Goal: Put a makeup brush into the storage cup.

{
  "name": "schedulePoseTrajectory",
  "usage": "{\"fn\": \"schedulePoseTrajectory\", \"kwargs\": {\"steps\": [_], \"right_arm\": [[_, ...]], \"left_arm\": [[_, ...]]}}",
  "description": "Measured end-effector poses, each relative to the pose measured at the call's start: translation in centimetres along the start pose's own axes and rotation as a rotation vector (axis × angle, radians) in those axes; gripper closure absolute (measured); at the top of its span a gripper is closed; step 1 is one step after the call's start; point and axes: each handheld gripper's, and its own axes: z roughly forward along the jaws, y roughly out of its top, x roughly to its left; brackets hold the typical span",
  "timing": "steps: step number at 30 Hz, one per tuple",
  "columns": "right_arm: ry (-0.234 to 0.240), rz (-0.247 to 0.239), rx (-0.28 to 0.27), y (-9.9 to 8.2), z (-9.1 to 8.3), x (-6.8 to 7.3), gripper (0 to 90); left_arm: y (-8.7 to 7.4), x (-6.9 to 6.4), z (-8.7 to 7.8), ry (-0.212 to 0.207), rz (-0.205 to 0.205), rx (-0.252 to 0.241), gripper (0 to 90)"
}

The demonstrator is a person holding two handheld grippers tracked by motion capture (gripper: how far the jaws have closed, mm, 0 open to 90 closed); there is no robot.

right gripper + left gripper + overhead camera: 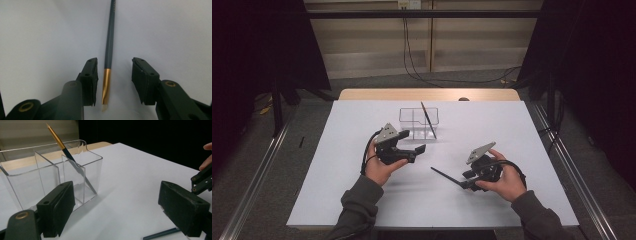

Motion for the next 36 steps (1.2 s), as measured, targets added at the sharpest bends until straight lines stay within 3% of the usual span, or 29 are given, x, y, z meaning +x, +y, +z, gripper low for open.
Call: {"fn": "schedulePoseTrajectory", "kwargs": {"steps": [11,18,20,21,25,27,29,36], "right_arm": [[-0.001,-0.001,0.015,-0.2,0.5,0.0,62.0],[-0.024,-0.042,0.034,0.0,0.5,-0.1,71.6],[-0.024,-0.057,0.034,0.0,0.6,-0.2,72.7],[-0.026,-0.062,0.035,0.0,0.6,-0.2,73.3],[-0.033,-0.071,0.040,0.1,0.6,-0.2,77.2],[-0.033,-0.073,0.049,0.2,0.6,-0.3,78.0],[-0.026,-0.051,0.067,0.5,0.6,-0.3,78.3],[-0.034,-0.100,0.118,1.2,0.8,-0.2,78.9]], "left_arm": [[0.0,0.1,-0.1,0.004,-0.006,-0.003,13.7],[0.1,0.1,-0.1,0.004,-0.003,-0.005,13.7],[0.1,0.2,-0.1,-0.019,0.003,-0.009,13.7],[0.1,0.1,-0.2,0.005,-0.001,-0.005,13.7],[0.1,0.1,-0.1,0.004,-0.002,-0.003,13.7],[0.1,0.2,0.0,-0.016,-0.003,-0.008,13.7],[0.1,0.1,0.0,-0.001,-0.003,-0.003,13.7],[0.1,0.1,0.0,0.002,-0.001,-0.001,13.7]]}}
